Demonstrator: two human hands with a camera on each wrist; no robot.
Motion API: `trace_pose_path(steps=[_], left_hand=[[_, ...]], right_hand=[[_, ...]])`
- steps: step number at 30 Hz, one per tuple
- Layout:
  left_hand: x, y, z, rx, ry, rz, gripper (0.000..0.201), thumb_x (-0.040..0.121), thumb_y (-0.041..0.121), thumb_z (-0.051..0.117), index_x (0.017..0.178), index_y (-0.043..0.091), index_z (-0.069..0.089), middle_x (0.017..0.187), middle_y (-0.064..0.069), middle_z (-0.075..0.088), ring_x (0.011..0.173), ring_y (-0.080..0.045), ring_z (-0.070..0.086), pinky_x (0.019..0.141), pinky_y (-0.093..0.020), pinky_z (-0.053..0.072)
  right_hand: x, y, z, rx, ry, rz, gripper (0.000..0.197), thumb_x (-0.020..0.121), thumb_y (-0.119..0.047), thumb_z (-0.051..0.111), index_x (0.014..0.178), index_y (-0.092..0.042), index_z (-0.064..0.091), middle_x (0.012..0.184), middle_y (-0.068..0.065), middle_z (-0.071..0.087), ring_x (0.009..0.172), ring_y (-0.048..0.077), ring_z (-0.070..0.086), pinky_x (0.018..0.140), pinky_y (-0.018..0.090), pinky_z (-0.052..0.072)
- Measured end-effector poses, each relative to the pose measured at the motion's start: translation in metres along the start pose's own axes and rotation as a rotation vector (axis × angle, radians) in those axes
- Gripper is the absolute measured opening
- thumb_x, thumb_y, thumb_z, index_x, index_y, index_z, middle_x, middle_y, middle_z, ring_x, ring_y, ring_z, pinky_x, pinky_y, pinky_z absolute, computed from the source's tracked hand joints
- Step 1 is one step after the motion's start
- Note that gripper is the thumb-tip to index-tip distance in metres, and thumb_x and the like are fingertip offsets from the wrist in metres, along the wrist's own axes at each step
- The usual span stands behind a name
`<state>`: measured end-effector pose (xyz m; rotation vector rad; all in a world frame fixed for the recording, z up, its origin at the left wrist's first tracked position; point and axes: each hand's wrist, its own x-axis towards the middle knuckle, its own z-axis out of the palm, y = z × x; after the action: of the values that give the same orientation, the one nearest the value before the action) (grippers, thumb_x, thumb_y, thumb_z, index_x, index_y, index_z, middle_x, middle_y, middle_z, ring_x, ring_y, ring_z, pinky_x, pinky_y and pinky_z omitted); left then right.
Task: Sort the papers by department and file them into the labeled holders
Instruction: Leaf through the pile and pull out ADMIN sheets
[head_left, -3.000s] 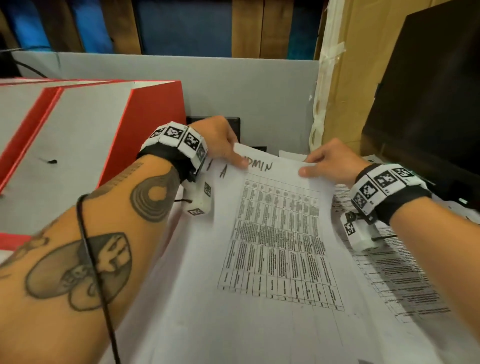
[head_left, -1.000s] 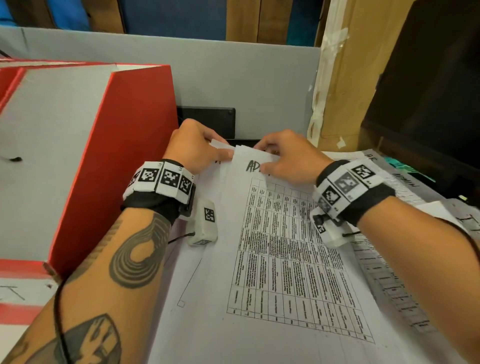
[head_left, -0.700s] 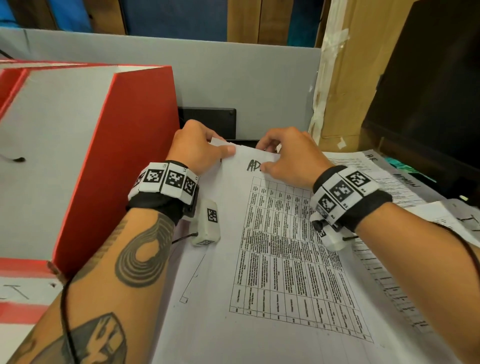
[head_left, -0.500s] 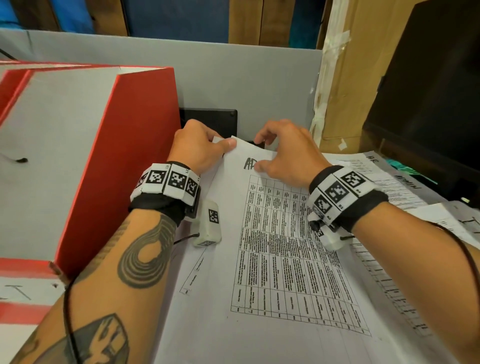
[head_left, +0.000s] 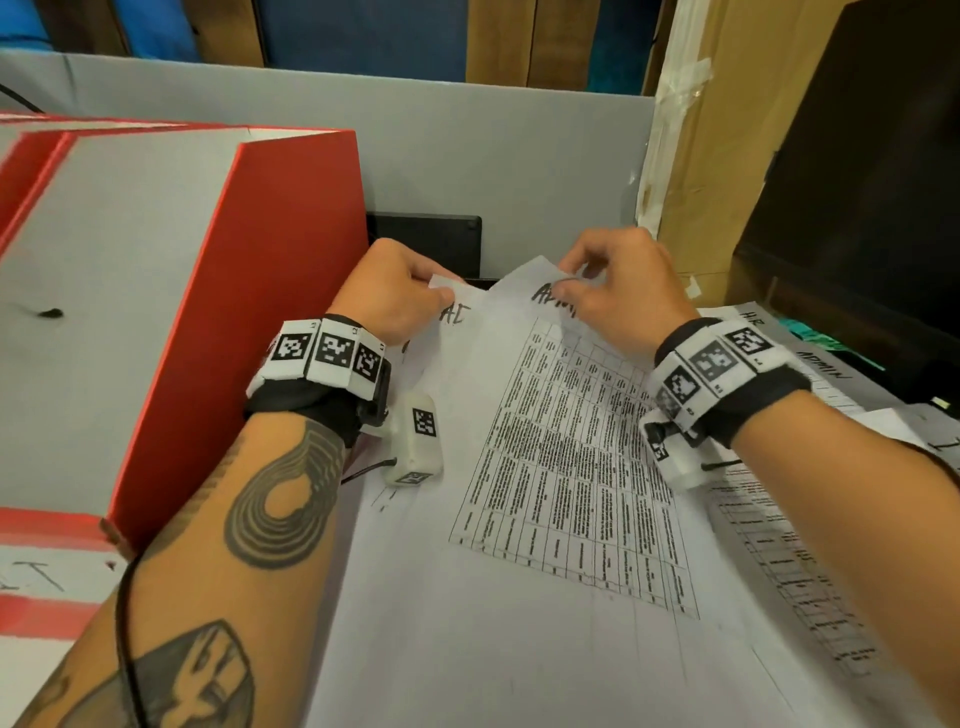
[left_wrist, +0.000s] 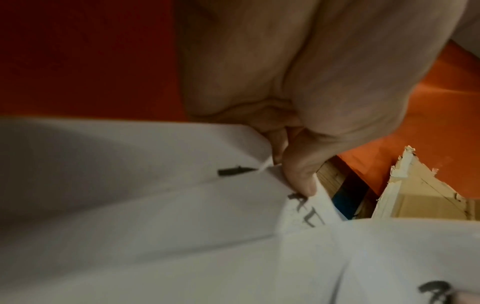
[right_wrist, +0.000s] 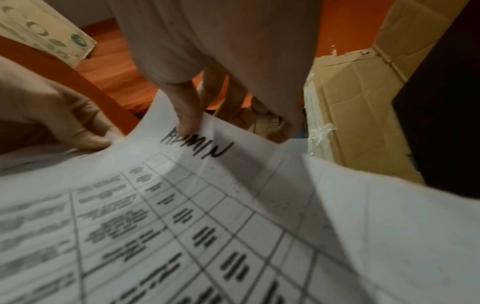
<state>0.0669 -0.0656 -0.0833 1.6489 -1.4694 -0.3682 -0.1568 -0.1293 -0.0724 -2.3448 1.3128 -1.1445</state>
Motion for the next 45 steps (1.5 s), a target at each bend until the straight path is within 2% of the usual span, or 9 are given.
trace_pose_path(steps=[2, 8, 14, 18, 23, 28, 33, 38, 45], left_hand=[[0.002, 0.0, 0.0, -0.018, 0.075, -0.032, 0.009, 0.092, 0.025, 0.077, 0.092, 0.017, 0.08, 0.089, -0.001, 0.075, 0.094, -0.014, 0.072, 0.088, -0.028, 0.056], [0.001, 0.004, 0.004, -0.053, 0.12, -0.067, 0.016, 0.085, 0.029, 0.084, 0.081, 0.016, 0.077, 0.095, -0.004, 0.076, 0.105, -0.022, 0.071, 0.095, -0.033, 0.055], [-0.006, 0.014, 0.006, -0.159, 0.085, -0.027, 0.018, 0.073, 0.031, 0.093, 0.076, 0.021, 0.079, 0.08, 0.005, 0.079, 0.082, -0.008, 0.075, 0.08, -0.029, 0.059], [-0.008, 0.02, 0.0, -0.144, -0.015, -0.047, 0.022, 0.079, 0.023, 0.089, 0.097, 0.021, 0.078, 0.085, 0.0, 0.078, 0.071, -0.007, 0.072, 0.073, -0.024, 0.061], [-0.005, 0.021, -0.009, 0.047, -0.098, -0.068, 0.037, 0.093, 0.007, 0.073, 0.121, 0.031, 0.071, 0.099, -0.001, 0.071, 0.042, -0.001, 0.057, 0.032, -0.01, 0.034], [-0.001, 0.021, 0.001, -0.088, 0.059, -0.07, 0.027, 0.084, 0.015, 0.085, 0.106, 0.027, 0.075, 0.097, 0.0, 0.077, 0.09, -0.012, 0.073, 0.078, -0.025, 0.056], [-0.001, 0.029, 0.008, -0.279, 0.136, -0.021, 0.019, 0.074, 0.018, 0.091, 0.087, 0.019, 0.079, 0.079, 0.001, 0.079, 0.076, -0.007, 0.074, 0.084, -0.03, 0.062], [-0.005, 0.038, 0.001, -0.315, -0.017, 0.02, 0.02, 0.086, 0.025, 0.084, 0.102, 0.017, 0.077, 0.093, -0.004, 0.079, 0.086, -0.016, 0.076, 0.08, -0.032, 0.062], [-0.004, 0.029, -0.013, 0.406, -0.414, -0.198, 0.051, 0.095, 0.006, 0.057, 0.137, 0.036, 0.061, 0.142, 0.002, 0.058, 0.123, -0.025, 0.059, 0.097, -0.037, 0.053]], right_hand=[[0.004, 0.007, -0.007, 0.058, -0.086, -0.01, 0.015, 0.093, -0.021, 0.074, 0.088, -0.028, 0.063, 0.096, -0.004, 0.072, 0.092, 0.016, 0.068, 0.081, 0.035, 0.057], [0.002, 0.002, -0.008, 0.116, -0.276, -0.084, 0.017, 0.094, -0.024, 0.074, 0.092, -0.028, 0.058, 0.096, -0.004, 0.078, 0.087, 0.015, 0.076, 0.086, 0.048, 0.061], [0.001, -0.012, 0.001, -0.012, -0.397, -0.059, 0.064, 0.069, -0.028, 0.095, 0.121, -0.031, 0.059, 0.099, -0.008, 0.076, 0.092, 0.01, 0.073, 0.081, 0.034, 0.059], [0.003, -0.005, 0.003, -0.059, -0.273, -0.058, 0.031, 0.071, -0.027, 0.094, 0.092, -0.027, 0.072, 0.084, -0.012, 0.072, 0.079, 0.007, 0.069, 0.068, 0.027, 0.054], [0.006, 0.02, -0.011, 0.009, -0.193, -0.057, 0.019, 0.075, -0.021, 0.091, 0.076, -0.021, 0.073, 0.079, -0.006, 0.072, 0.077, 0.006, 0.064, 0.071, 0.028, 0.049], [0.01, 0.025, -0.028, 0.083, -0.282, -0.129, 0.024, 0.077, -0.014, 0.089, 0.082, -0.019, 0.067, 0.081, -0.014, 0.07, 0.079, 0.0, 0.066, 0.082, 0.032, 0.052], [0.007, 0.006, -0.02, 0.053, -0.287, -0.119, 0.034, 0.075, -0.025, 0.091, 0.105, -0.023, 0.076, 0.1, -0.011, 0.077, 0.095, 0.007, 0.073, 0.089, 0.039, 0.06], [0.005, -0.002, -0.01, -0.058, -0.198, -0.098, 0.017, 0.076, -0.031, 0.091, 0.087, -0.03, 0.078, 0.077, -0.019, 0.069, 0.069, -0.003, 0.063, 0.063, 0.023, 0.047], [0.007, 0.024, -0.043, -0.087, -0.197, -0.039, 0.031, 0.07, -0.03, 0.093, 0.096, -0.017, 0.081, 0.102, -0.004, 0.06, 0.097, 0.016, 0.057, 0.087, 0.038, 0.05]])
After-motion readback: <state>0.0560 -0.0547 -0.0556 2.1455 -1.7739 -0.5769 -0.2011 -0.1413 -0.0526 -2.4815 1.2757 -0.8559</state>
